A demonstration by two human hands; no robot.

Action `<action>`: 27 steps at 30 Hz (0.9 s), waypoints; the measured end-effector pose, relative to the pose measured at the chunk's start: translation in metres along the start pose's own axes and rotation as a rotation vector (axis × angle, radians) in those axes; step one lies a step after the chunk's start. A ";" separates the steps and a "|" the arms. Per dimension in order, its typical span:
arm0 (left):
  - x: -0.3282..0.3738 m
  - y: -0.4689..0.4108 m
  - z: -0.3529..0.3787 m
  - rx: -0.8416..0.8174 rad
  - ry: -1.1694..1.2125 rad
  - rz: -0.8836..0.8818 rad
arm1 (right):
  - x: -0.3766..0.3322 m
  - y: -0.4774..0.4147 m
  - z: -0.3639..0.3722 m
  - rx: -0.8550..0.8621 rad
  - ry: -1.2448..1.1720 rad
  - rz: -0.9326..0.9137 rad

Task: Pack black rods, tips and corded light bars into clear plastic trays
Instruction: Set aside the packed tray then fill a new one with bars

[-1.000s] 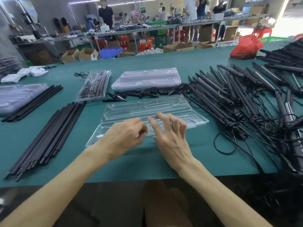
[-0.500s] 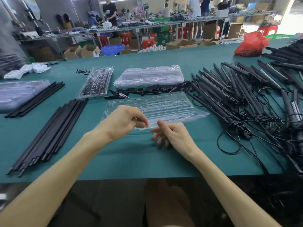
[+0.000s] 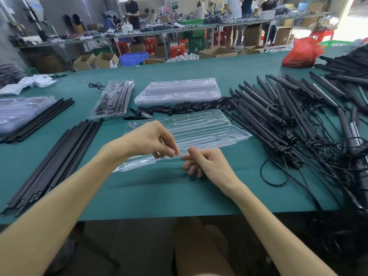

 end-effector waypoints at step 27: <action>0.018 -0.038 0.013 -0.108 -0.028 -0.047 | -0.002 0.001 -0.005 0.021 -0.062 0.006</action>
Point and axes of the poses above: each hand's wrist, its own y-axis away from the middle knuckle, its own z-axis out of the palm, x = y × z, the point moved 10 cm from there along -y, towards the middle knuckle, and after that the axes turned 5 degrees about z, right-handed, at the moved point
